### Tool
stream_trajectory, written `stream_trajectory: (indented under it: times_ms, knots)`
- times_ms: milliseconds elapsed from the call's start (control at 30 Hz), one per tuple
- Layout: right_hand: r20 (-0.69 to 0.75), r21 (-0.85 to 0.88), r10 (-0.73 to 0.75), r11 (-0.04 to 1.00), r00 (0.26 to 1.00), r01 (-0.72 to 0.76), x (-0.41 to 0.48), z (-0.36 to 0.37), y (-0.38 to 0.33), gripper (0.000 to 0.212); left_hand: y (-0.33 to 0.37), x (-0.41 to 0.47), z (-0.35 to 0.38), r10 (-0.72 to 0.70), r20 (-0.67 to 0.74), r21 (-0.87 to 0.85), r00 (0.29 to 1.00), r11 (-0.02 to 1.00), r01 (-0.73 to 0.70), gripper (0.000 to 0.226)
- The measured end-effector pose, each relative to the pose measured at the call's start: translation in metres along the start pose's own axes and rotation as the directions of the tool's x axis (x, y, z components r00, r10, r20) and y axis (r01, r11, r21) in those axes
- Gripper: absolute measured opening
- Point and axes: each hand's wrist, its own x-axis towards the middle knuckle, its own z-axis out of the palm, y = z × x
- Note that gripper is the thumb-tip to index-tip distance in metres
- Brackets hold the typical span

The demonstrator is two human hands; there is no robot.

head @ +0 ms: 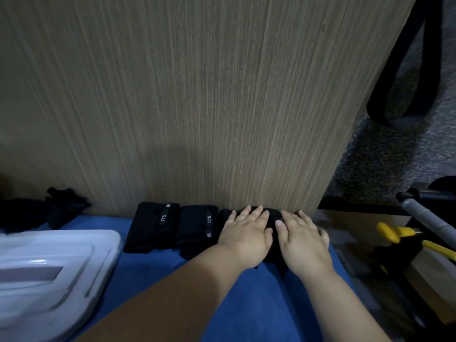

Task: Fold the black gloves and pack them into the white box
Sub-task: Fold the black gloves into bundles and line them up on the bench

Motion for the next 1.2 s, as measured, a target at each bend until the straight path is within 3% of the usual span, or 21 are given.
stream_trajectory:
  times_ms: [267, 500, 667, 867, 1200]
  knots:
    - [-0.05, 0.035, 0.003, 0.999, 0.999, -0.001, -0.004, -0.004, -0.002, 0.053, -0.002, -0.005, -0.006, 0.002, -0.053, 0.013, 0.999, 1.0, -0.001, 0.055]
    - [-0.37, 0.147, 0.042, 0.989, 0.928, 0.014, -0.012, -0.009, -0.015, 0.045, -0.009, -0.025, -0.025, 0.038, -0.222, -0.056, 0.974, 0.997, -0.051, 0.048]
    - [-0.553, 0.141, -0.089, 0.97, 0.828, 0.198, -0.026, -0.022, -0.046, 0.038, -0.042, -0.049, -0.038, -0.009, -0.349, -0.076, 0.937, 0.997, -0.018, 0.035]
    - [-0.37, 0.318, -0.271, 0.862, 0.889, 0.395, -0.044, -0.005, -0.123, 0.017, -0.113, -0.099, -0.055, -0.276, -0.365, -0.148, 0.889, 0.96, 0.237, 0.031]
    - [0.013, 0.572, -0.414, 0.75, 0.91, 0.333, -0.059, 0.052, -0.268, 0.025, -0.25, -0.175, -0.083, -0.65, -0.312, -0.288, 0.693, 0.76, 0.583, 0.034]
